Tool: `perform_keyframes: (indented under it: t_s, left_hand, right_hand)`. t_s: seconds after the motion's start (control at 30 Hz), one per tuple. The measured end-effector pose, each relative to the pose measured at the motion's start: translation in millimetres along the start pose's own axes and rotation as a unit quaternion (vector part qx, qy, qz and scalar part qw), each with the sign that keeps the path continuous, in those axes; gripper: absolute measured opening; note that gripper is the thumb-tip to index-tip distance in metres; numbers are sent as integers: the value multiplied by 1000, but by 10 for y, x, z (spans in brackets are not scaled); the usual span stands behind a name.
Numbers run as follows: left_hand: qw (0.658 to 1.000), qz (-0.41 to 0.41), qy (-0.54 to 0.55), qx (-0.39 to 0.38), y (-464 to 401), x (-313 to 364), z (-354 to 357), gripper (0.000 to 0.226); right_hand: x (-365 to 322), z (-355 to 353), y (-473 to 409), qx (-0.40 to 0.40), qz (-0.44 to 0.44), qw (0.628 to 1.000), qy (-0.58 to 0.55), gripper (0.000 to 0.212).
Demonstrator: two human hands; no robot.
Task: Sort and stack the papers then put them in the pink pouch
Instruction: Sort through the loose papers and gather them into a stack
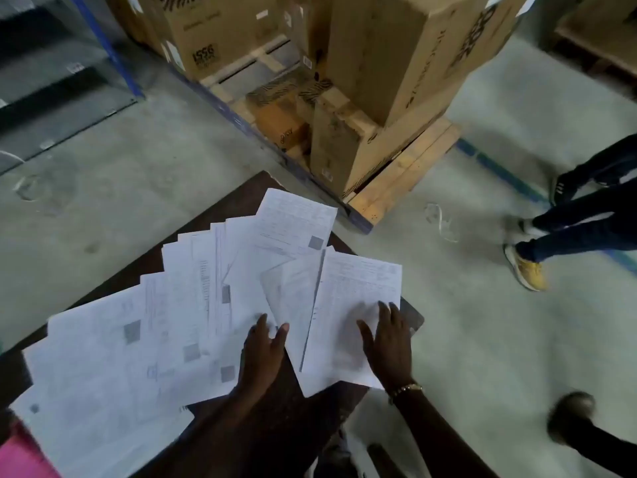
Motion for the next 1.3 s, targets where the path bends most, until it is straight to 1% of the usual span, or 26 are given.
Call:
perform_keyframes:
  t_s: [0.1,0.13,0.2,0.23,0.3,0.4,0.6,0.67,0.77,0.87,0.97,1.03,1.1,1.17,1.2,1.27,1.3]
  left_hand:
    - [999,-35,7,21,-193,128,63,66]
    - [998,-54,10,16,-233,177,77,64]
    - [997,-72,27,18,-258,233,147,60]
    - [997,-71,30,23,-269,247,169,57]
    - [997,-68,27,25,-290,261,205,50]
    - [998,-48,25,33,-337,251,247,46]
    - [998,8,30,55,-403,338,233,43]
    - [998,27,37,46,-449,327,254,46]
    - [995,39,83,28,-541,298,308,52]
    - [990,52,134,14,-593,322,360,62]
    - [985,61,159,8,-638,361,426,73]
    - [985,64,158,10,-677,399,461,74]
    - [986,66,155,9,-727,427,475,70]
    - [983,84,163,-4,-780,454,454,65]
    - [981,96,169,-15,-817,472,425,62]
    - [977,115,176,-41,-929,512,326,55]
    - [975,122,176,-50,-1003,536,255,51]
  right_hand:
    - [176,-18,-324,-34,78,996,37,94]
    - [212,-39,-418,-50,95,993,49,101]
    - [230,6,-496,-80,101,990,54,111]
    - [232,22,-526,-75,93,992,51,114]
    - [235,23,-565,-56,78,995,36,115]
    - [219,53,-575,-41,60,997,23,114]
    - [108,131,-494,-44,36,998,37,110]
    - [70,145,-474,-42,36,998,26,111]
    - [25,180,-468,-40,36,999,4,112]
    - [-63,239,-467,-45,13,999,2,111]
    - [-156,318,-480,-50,-5,999,-3,109]
    - [-232,349,-485,-57,-11,998,-22,109]
    - [-322,329,-476,-51,-15,997,-52,110]
    - [-374,290,-489,-54,1,992,-114,111]
    - [-379,268,-519,-62,21,984,-164,112]
    - [-413,209,-627,-87,56,955,-277,114]
    - [-437,194,-703,-90,62,939,-325,110]
Point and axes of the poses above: each hand's wrist, its own y-axis away from the middle knuckle, its own z-axis out of the palm, x = y × z, the point moved 3 cm from there along -y, towards the middle knuckle, and after that the axes turned 9 degrees about z, right-handed, at the moved point
